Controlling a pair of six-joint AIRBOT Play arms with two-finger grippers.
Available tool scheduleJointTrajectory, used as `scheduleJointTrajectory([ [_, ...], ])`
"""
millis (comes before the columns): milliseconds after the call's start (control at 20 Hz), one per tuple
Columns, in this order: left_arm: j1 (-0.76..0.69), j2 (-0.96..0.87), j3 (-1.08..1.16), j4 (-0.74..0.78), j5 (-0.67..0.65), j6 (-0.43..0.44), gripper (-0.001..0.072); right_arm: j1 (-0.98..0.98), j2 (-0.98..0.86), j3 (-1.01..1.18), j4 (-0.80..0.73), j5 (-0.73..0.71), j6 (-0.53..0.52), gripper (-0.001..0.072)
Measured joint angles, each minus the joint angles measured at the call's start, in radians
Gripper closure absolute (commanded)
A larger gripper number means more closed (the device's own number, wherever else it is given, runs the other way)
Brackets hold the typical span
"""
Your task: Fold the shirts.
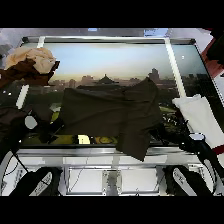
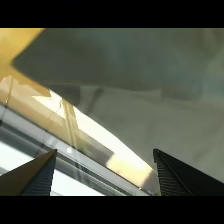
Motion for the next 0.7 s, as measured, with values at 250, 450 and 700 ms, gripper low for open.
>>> scheduleJointTrajectory([
  [250,0.0,-0.001,-0.047,0.055,0.053,-0.079,0.001,0.0,0.0,0.0,0.025,-0.001,-0.029,0.0682],
  [450,0.001,-0.02,-0.065,0.061,0.121,-0.09,0.001,0.0,0.0,0.0,0.042,0.0,-0.037,0.0682],
  [700,0.003,-0.044,-0.071,0.076,0.173,-0.052,0.001,0.0,0.0,0.0,0.057,0.01,-0.039,0.0682],
])
